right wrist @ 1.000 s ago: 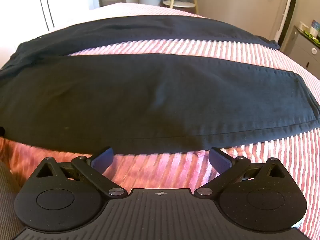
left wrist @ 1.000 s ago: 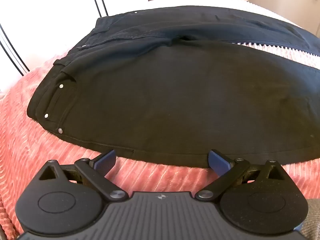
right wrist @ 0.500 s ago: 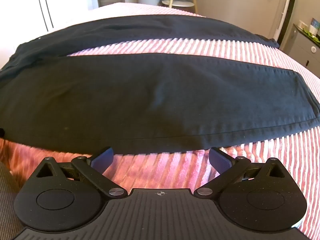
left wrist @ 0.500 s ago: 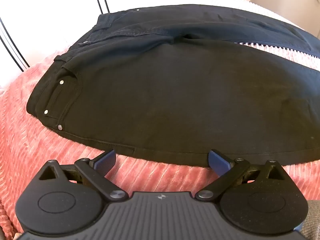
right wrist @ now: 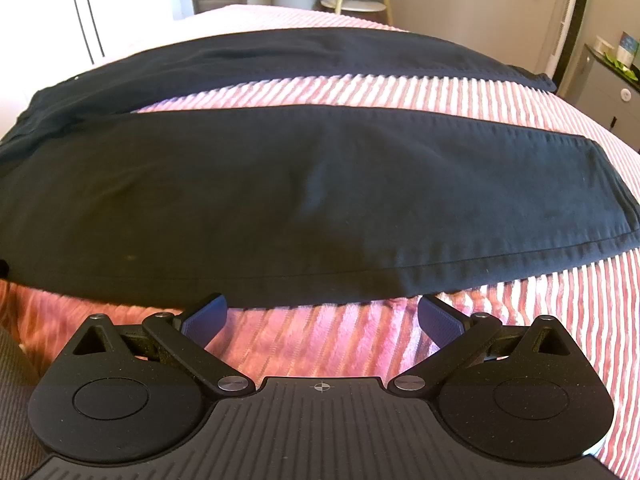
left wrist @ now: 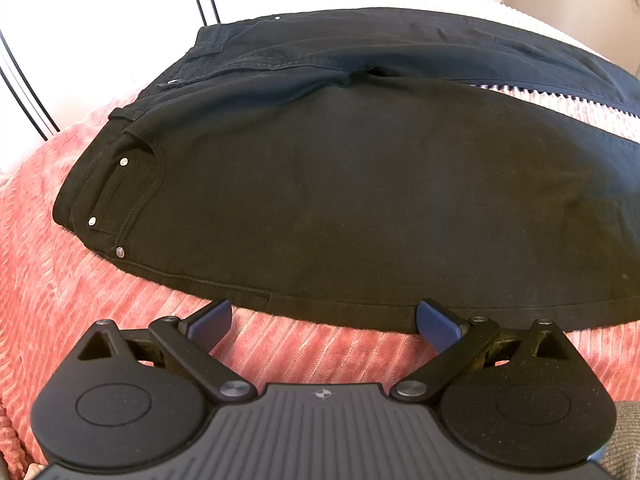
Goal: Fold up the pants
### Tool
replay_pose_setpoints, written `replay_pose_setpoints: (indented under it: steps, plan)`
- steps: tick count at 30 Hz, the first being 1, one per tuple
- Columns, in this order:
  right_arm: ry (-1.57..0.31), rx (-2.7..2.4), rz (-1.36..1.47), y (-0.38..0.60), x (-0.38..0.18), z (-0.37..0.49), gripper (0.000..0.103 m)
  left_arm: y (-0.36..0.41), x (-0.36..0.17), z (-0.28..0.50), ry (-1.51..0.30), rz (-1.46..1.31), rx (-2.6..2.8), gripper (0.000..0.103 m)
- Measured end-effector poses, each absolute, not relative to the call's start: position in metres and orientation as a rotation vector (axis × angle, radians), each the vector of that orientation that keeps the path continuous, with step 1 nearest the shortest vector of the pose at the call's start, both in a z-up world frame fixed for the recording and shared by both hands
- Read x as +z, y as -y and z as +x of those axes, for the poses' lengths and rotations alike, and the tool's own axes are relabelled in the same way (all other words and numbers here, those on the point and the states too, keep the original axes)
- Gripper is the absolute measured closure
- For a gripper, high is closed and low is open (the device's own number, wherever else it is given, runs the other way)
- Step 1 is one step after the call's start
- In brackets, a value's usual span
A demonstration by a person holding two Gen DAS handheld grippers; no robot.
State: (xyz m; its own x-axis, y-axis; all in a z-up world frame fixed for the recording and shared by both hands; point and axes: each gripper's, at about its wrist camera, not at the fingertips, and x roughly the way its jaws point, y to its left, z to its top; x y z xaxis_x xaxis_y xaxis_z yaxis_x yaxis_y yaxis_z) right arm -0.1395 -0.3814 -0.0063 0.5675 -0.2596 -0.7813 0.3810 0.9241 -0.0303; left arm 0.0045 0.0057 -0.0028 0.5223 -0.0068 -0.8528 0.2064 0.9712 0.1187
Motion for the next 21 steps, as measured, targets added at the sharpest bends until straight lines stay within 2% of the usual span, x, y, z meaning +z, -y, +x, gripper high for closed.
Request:
replay_pose_setpoints:
  steps: [21]
  plan:
    - [-0.893,-0.375,0.151,0.3808,-0.0066,-0.1395,0.000,-0.0057,-0.0023,0.0047,-1.018,0.214,-0.131,0.004]
